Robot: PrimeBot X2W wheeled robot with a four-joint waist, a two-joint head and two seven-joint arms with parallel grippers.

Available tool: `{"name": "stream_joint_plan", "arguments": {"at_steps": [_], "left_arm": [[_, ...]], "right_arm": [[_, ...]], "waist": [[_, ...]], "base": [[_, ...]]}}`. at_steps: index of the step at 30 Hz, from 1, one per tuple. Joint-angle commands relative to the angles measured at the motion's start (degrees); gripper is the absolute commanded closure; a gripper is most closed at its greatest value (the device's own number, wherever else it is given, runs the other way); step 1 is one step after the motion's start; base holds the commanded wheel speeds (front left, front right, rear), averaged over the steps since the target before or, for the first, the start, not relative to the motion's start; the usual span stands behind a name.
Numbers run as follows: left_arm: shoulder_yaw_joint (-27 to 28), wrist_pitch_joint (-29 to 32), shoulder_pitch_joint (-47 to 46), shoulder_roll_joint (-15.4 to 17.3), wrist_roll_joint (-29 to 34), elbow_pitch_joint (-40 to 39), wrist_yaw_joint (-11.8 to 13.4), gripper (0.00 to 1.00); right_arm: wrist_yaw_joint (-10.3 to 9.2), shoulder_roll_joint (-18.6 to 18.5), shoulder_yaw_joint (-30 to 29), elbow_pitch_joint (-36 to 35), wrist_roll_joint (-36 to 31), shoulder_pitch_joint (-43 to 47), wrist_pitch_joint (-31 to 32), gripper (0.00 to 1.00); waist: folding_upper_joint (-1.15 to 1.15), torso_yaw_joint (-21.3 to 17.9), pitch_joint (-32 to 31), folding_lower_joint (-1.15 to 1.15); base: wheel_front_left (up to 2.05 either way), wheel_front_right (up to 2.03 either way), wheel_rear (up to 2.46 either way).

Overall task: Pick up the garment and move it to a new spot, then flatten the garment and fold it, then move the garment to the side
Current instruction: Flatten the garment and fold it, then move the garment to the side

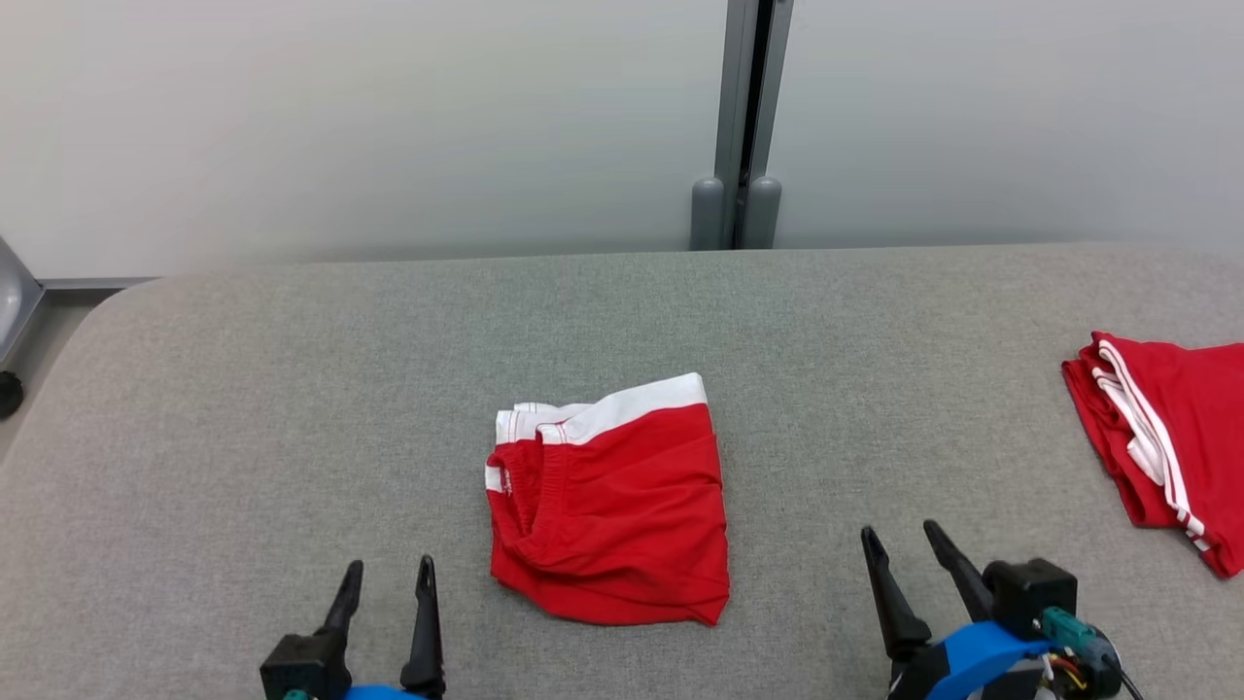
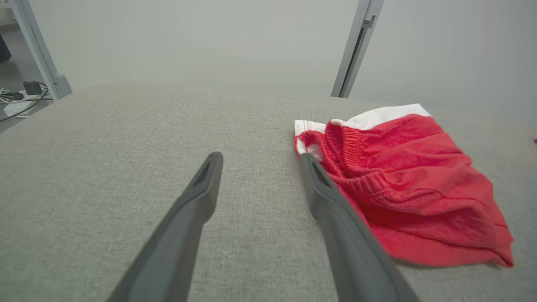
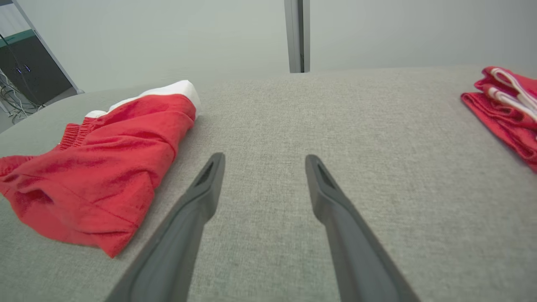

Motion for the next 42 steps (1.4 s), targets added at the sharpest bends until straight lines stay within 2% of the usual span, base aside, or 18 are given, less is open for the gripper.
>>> {"name": "stream_joint_plan", "arguments": {"at_steps": [1, 6, 17, 26, 33, 41, 42], "left_arm": [[-0.08, -0.23, 0.48, -0.01, 0.47, -0.13, -0.03, 0.00], [-1.09, -0.23, 2.31, 0.00, 0.43, -0.48, -0.21, 0.00], [-1.51, -0.23, 2.08, 0.00, 0.06, -0.50, -0.29, 0.00], [-2.63, -0.23, 0.36, -0.01, 0.38, -0.45, -0.87, 0.00], [-4.16, -0.23, -2.08, 0.00, 0.11, -0.29, -0.87, 0.00], [-5.45, -0.23, -3.51, -0.01, -0.34, 0.65, -0.76, 0.00], [-5.35, -0.23, -3.59, -0.01, -0.46, 0.68, -0.67, 0.00]], "right_arm": [[0.00, -0.06, -0.15, -0.02, 0.13, 0.76, -0.24, 0.00], [0.00, -0.07, 0.53, 0.20, 1.51, 3.09, -0.24, 0.00], [0.00, -0.07, 1.88, -0.14, 2.67, 1.89, -0.25, 0.00], [0.00, -0.09, 7.35, 2.34, 4.88, -3.02, -0.25, 0.00], [0.00, -0.08, 10.09, 7.87, 5.42, -12.25, -0.24, 0.00], [0.00, -0.10, 10.45, 19.26, 6.31, -18.63, -0.24, 0.00], [0.00, -0.10, 10.60, 20.54, 6.43, -19.21, -0.23, 0.40]], "waist": [[0.00, -0.13, -0.27, 0.01], [0.00, -0.13, -1.19, 0.01], [0.00, -0.05, -1.02, 0.01], [0.00, 2.44, 1.37, 0.01], [0.00, 6.61, 5.28, 0.01], [0.00, 11.24, 7.87, 0.01], [0.00, 11.57, 8.11, 0.01]], "base": [[0.00, 0.00, 0.00], [0.00, 0.00, 0.00], [0.00, 0.00, 0.00], [0.00, 0.00, 0.00], [0.00, 0.00, 0.00], [0.00, 0.00, 0.00], [0.00, 0.00, 0.00]]}}
